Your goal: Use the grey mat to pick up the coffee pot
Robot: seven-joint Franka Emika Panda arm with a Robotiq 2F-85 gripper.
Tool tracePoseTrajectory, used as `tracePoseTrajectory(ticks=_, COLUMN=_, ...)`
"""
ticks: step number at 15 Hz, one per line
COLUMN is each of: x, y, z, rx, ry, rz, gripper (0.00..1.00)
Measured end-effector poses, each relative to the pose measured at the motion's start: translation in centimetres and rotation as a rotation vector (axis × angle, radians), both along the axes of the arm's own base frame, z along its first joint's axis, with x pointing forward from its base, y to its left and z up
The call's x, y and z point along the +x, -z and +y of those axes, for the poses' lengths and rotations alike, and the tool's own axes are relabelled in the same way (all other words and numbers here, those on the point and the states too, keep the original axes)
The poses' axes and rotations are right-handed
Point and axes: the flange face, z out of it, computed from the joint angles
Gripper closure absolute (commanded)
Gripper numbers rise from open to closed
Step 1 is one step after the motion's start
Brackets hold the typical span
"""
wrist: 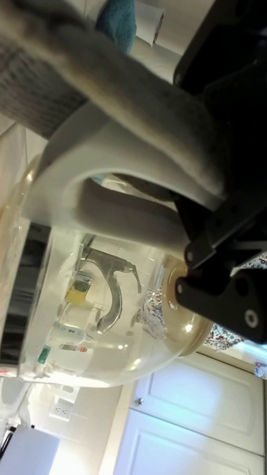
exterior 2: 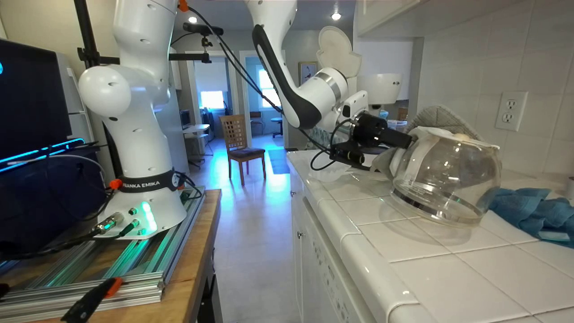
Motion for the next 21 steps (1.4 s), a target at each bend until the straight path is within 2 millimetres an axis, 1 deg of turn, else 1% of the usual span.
tracePoseTrajectory(ticks=9, x=-0.1, y=0.8, z=-0.8, rx=0.008, ry=-0.046, rz=0.018, gripper=1.00)
tracePoseTrajectory(ticks=17, x=-0.2, y=1.5, z=-1.0, rx=0.031, ry=-0.053, rz=0.031, gripper=1.00)
tracePoseTrajectory(ticks=21, x=-0.2, y=1.5, z=-1.1, rx=0.031, ry=-0.052, rz=0.031, gripper=1.00)
